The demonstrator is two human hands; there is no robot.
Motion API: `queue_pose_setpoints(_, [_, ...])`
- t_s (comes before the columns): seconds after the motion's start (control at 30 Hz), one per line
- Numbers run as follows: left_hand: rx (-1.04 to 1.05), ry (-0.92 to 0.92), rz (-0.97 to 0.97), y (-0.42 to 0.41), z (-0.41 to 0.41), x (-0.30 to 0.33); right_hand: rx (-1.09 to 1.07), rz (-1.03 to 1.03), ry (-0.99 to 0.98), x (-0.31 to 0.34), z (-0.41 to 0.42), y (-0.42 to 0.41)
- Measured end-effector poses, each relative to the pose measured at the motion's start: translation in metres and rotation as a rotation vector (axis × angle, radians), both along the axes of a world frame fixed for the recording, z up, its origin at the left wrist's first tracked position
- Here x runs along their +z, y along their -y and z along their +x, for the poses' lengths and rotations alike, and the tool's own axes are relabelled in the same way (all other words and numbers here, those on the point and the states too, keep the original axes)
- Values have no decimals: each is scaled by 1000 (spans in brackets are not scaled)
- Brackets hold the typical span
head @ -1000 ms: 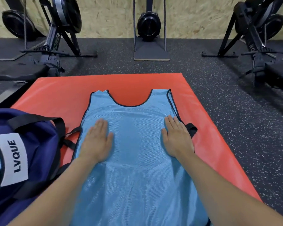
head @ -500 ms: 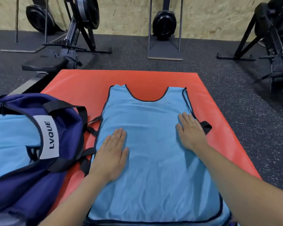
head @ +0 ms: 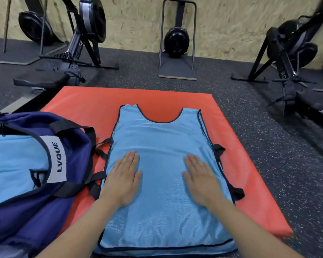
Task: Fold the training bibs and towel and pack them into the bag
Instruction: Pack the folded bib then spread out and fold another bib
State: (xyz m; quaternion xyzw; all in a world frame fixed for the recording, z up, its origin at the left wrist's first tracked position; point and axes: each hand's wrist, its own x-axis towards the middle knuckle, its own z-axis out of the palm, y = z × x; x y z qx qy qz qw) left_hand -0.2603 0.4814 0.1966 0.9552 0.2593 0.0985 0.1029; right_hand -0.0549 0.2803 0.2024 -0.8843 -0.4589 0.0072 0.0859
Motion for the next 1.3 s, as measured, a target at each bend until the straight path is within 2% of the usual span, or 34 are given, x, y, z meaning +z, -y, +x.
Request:
queue_pose_setpoints(0.07, [5, -36, -19, -1, 3, 4, -59, -24, 6, 6, 24, 29])
queue_pose_setpoints(0.2, [-62, -87, -93, -2, -6, 17, 47, -25, -57, 21, 28, 66])
queue_pose_setpoints(0.33, [-265, 4, 40, 30, -55, 25, 251, -22, -162, 34, 3, 111])
queue_pose_setpoints(0.4, [-308, -7, 71, 41, -88, 18, 319, -26, -186, 33, -6, 133])
queue_pose_setpoints(0.6, [-251, -52, 76, 51, -157, -4, 286, -29, -217, 19, -24, 184])
queue_pose_setpoints(0.77, [-261, -8, 117, 58, -181, -7, 290, 14, -186, 14, -28, 207])
queue_pose_setpoints(0.93, [-290, -57, 141, 59, -190, -11, 292, 23, -45, 4, -26, 215])
queue_pose_setpoints(1.13, [-295, 25, 164, 55, -187, -11, 324, 117, 80, 1, -19, 202])
queue_pose_setpoints(1.3, [-311, 22, 194, 54, -191, -11, 330, -39, 200, 0, -28, 200])
